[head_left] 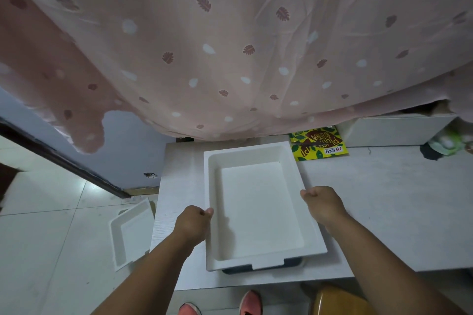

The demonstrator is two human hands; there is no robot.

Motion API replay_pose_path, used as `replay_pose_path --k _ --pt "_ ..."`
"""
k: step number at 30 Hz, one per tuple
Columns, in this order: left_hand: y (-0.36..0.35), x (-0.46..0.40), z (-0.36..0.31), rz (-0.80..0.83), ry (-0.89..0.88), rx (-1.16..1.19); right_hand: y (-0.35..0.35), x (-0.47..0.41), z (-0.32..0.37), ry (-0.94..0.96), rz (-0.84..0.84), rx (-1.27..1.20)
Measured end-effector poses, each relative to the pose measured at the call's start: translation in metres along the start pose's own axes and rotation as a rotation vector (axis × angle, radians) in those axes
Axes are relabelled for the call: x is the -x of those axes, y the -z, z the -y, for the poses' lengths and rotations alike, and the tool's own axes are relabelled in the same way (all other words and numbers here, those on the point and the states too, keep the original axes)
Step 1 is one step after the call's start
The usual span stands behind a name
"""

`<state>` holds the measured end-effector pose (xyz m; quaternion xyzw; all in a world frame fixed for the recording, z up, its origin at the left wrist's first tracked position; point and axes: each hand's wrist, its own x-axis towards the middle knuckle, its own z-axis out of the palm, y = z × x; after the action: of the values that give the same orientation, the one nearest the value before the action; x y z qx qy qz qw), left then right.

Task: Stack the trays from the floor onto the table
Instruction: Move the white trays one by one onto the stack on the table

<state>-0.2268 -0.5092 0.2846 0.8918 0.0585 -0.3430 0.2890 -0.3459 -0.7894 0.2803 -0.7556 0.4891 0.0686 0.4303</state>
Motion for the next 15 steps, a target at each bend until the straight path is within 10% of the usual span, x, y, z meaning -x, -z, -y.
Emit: replay_pose_path --k 15 --pt "0.038 0.016 -0.010 -0.034 -0.292 -0.101 0.001 0.051 0.048 0.249 -0.174 0.315"
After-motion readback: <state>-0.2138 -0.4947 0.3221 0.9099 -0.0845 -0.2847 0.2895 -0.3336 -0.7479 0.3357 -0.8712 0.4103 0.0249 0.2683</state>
